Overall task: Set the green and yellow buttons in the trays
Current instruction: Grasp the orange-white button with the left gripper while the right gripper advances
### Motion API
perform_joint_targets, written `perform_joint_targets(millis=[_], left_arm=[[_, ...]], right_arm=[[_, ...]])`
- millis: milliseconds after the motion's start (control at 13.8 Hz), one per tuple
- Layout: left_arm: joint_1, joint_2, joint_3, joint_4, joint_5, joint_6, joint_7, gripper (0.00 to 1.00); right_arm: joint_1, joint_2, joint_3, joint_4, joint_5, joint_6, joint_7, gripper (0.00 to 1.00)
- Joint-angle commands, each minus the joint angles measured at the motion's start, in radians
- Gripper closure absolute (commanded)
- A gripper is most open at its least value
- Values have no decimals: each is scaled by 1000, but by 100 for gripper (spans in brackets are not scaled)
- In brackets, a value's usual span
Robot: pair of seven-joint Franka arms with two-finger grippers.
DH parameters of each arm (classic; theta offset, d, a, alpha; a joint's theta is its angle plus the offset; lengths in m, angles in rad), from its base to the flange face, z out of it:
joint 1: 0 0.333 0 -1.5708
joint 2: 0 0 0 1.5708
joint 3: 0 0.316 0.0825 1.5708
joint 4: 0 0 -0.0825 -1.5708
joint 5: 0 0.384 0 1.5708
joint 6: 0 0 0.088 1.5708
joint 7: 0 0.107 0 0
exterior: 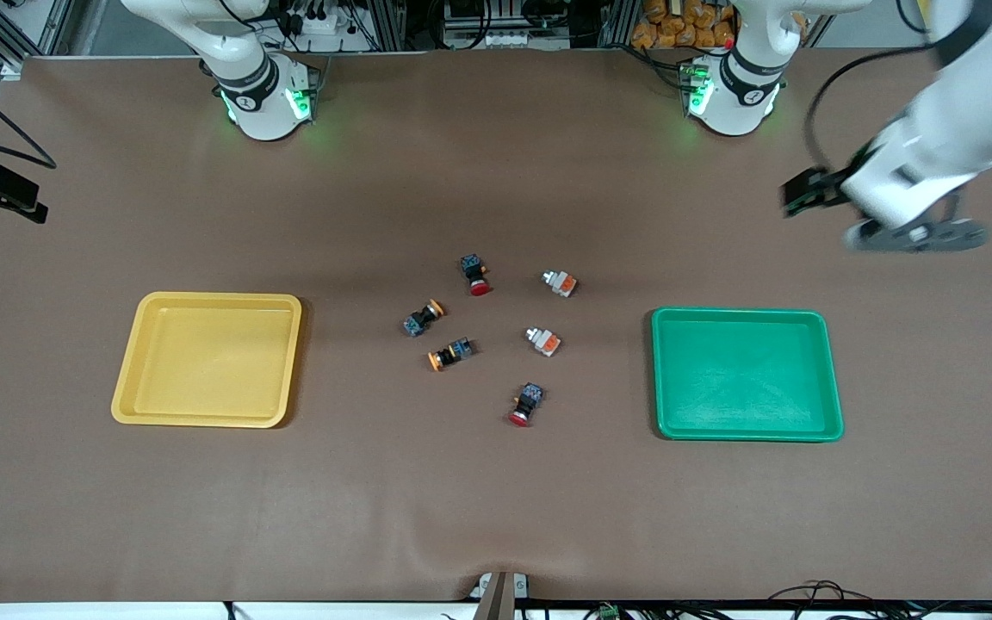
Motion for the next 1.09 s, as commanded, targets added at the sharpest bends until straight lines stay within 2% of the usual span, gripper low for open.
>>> perform_joint_targets(millis=[0, 218, 364, 509, 800, 1018], left_arm=[[-2, 29, -92, -87, -5, 148, -217, 0], [-4, 52, -172, -276, -3, 427, -415, 0], [-10, 100, -212, -334, 0, 544, -514, 0], [-74, 170, -218, -344, 24, 607, -644, 0], [-177, 299, -218, -344, 127, 722, -1009, 0], [-231, 370, -218, -342, 139, 802, -1279, 0]], right_arm=[[-22, 1, 10, 1, 18, 2, -14, 0], [-13, 62, 12, 10, 3, 4, -25, 0], [-16, 76, 12, 9, 2, 6, -25, 0], [-25, 153, 10, 9, -2, 1, -27, 0], [-41, 176, 7, 7, 0, 24, -27, 0], [-53, 178, 6, 0, 12, 13, -11, 0]])
